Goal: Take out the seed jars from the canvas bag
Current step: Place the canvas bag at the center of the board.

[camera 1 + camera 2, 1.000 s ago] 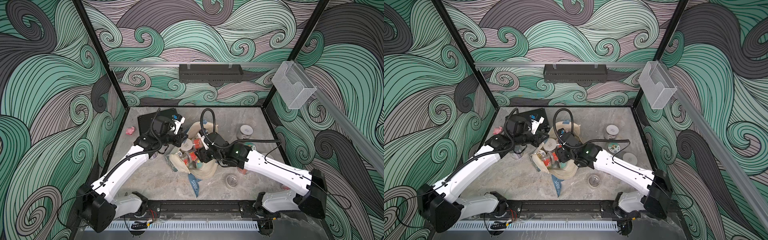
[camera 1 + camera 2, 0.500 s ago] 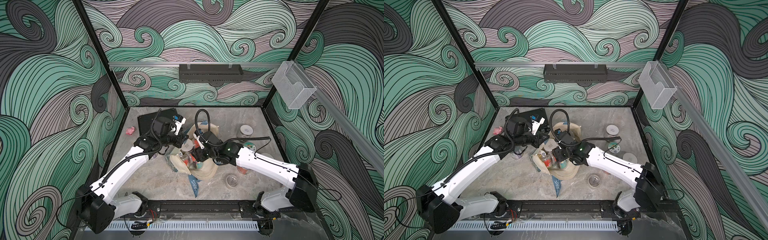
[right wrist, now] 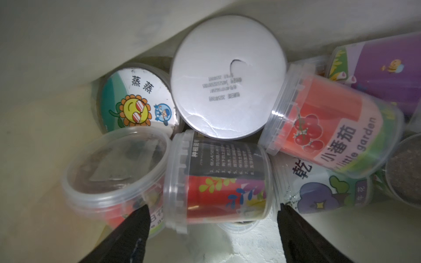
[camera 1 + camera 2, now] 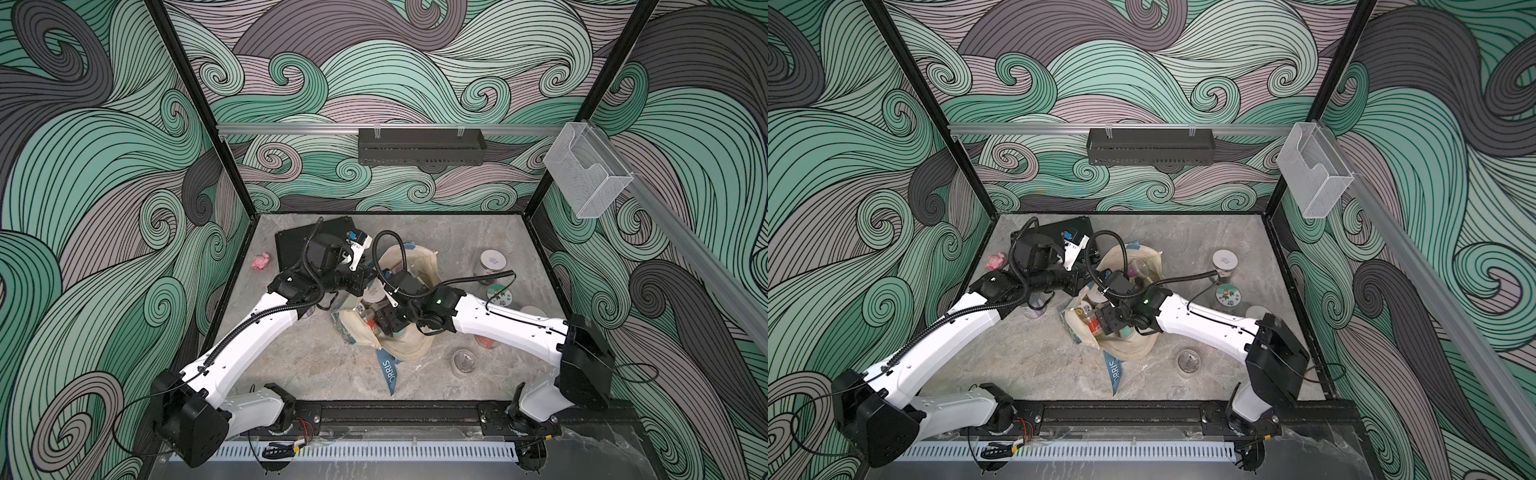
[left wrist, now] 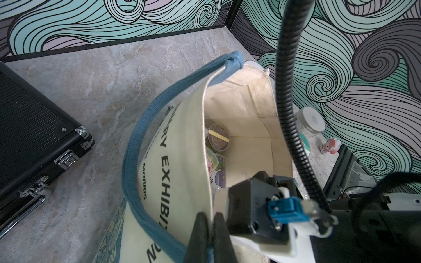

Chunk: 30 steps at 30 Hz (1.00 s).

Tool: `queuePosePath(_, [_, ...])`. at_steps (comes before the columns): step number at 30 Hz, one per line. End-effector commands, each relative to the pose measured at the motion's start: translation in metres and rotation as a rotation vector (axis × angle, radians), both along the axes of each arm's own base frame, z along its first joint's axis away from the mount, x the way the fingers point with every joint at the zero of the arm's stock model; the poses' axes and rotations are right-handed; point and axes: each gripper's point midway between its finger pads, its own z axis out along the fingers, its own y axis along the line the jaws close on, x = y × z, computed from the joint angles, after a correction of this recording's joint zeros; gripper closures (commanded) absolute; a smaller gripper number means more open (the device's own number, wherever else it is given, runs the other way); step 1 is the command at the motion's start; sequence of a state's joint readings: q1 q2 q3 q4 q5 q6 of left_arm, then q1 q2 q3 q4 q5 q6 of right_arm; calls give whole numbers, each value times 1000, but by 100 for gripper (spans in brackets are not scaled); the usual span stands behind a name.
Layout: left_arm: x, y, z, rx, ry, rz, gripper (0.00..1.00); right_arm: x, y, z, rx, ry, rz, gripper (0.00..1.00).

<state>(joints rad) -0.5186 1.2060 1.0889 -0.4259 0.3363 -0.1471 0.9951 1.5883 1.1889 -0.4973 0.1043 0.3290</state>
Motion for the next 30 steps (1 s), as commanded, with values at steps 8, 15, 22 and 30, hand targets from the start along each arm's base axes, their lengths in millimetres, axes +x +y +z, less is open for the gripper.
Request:
queuePosePath(8, [-4, -2, 20, -17, -63, -15, 100, 10, -5, -4, -24, 9, -91, 21])
queuePosePath(15, [-4, -1, 20, -12, -63, -13, 100, 9, 4, -6, 22, 43, -77, 28])
queuePosePath(22, [-4, -1, 19, -6, -63, -10, 100, 13, 4, -5, 67, 70, -100, 35])
queuePosePath(30, [-2, 0, 18, 2, -63, 0, 100, 15, -3, 11, 145, 81, -133, 38])
